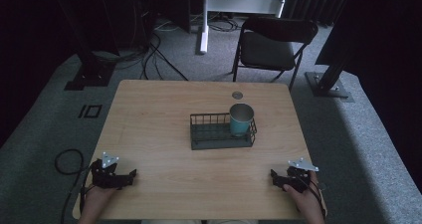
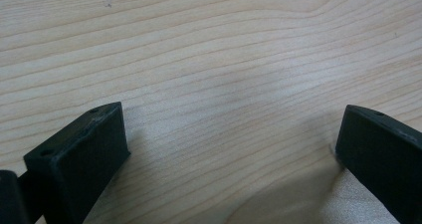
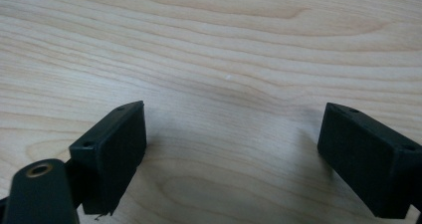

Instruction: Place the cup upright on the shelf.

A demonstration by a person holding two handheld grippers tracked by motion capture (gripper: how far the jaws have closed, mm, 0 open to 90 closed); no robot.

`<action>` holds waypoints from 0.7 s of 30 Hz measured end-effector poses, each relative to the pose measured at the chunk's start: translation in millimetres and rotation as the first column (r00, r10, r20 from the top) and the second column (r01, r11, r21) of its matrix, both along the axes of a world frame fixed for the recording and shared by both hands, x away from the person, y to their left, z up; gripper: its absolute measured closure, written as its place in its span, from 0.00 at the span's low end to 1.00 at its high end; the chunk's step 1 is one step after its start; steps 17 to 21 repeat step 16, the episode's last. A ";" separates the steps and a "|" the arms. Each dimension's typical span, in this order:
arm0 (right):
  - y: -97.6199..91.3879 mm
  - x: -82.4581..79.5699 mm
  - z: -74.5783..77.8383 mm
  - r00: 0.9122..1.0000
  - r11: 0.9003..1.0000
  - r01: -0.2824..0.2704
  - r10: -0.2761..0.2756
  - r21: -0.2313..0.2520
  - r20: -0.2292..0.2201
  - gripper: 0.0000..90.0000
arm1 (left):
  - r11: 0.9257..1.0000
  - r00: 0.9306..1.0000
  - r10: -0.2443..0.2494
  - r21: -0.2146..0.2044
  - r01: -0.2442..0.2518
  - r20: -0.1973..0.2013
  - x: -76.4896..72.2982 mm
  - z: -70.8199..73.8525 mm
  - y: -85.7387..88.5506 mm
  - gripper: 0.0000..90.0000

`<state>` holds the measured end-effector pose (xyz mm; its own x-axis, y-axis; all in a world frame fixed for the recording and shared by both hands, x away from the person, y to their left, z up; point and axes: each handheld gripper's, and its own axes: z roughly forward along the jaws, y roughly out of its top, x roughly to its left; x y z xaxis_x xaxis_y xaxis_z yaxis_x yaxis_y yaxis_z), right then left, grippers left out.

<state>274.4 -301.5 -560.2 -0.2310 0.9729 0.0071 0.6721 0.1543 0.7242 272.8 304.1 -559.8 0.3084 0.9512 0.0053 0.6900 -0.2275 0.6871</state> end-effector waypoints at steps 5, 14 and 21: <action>-1.6 -0.8 -0.1 1.000 1.000 0.014 -0.014 0.001 -0.001 0.13 | 1.000 1.000 -0.002 0.001 0.002 0.000 -0.3 0.0 -0.2 0.01; -1.3 -0.8 -0.1 1.000 1.000 0.019 -0.019 0.001 0.000 0.13 | 1.000 1.000 0.007 -0.002 -0.007 0.000 -0.5 0.0 -0.7 0.01; -1.2 -0.8 -0.1 1.000 1.000 0.020 -0.020 0.001 -0.001 0.13 | 1.000 1.000 0.018 0.001 -0.018 0.000 0.0 0.1 -0.4 0.01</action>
